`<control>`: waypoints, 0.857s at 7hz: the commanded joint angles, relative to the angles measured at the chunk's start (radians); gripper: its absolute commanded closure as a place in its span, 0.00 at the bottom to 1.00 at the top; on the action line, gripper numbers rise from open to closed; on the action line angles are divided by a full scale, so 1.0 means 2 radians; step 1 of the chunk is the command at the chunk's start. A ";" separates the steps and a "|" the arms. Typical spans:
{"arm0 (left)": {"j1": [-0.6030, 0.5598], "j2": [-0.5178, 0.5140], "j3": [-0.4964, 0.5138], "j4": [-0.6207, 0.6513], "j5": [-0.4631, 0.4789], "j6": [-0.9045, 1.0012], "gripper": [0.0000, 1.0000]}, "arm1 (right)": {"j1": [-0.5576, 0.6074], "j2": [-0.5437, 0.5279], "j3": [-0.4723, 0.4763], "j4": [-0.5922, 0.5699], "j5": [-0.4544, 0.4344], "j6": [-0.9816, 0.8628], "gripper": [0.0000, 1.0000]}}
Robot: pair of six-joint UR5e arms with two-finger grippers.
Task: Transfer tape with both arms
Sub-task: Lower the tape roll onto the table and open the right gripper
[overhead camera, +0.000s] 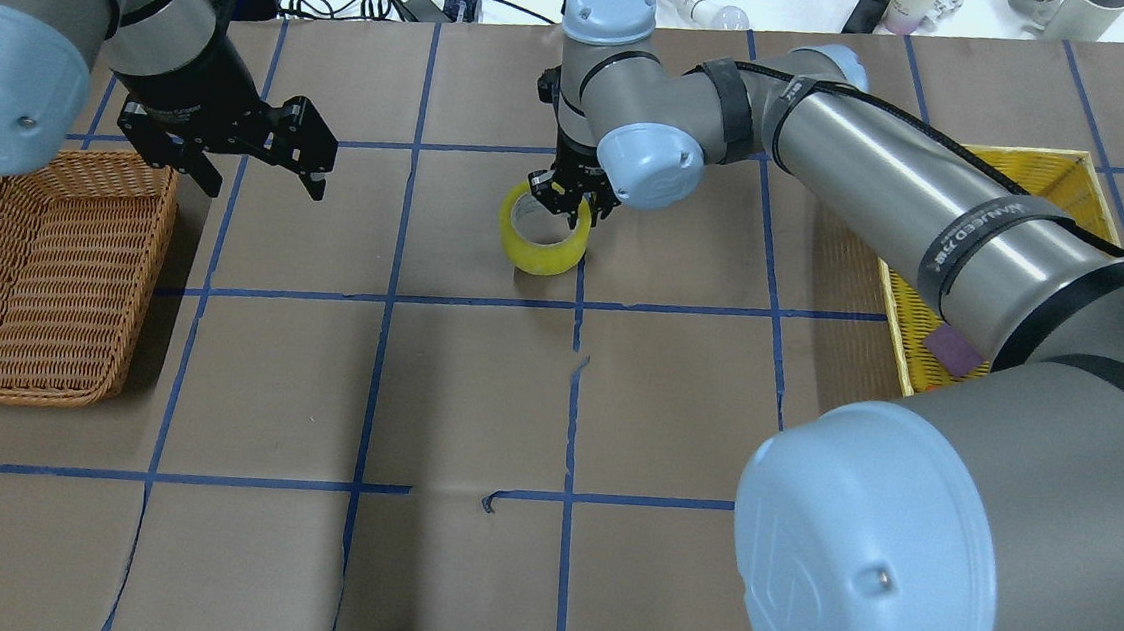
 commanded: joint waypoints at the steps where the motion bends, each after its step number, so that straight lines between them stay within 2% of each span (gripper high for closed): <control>1: 0.000 0.000 0.000 0.000 0.000 -0.001 0.00 | -0.009 0.060 -0.080 0.002 -0.002 -0.019 1.00; 3: 0.000 0.000 0.000 0.000 0.000 0.000 0.00 | -0.034 0.060 -0.079 0.006 -0.012 -0.052 0.97; 4: 0.000 -0.001 0.000 0.000 0.000 0.000 0.00 | -0.034 0.060 -0.076 0.006 -0.013 -0.052 0.68; 5: 0.000 0.000 0.000 0.000 0.000 0.000 0.00 | -0.034 0.060 -0.076 0.007 -0.010 -0.045 0.05; 6: 0.000 -0.001 0.000 0.000 0.000 0.000 0.00 | -0.034 0.055 -0.079 0.007 -0.009 -0.043 0.00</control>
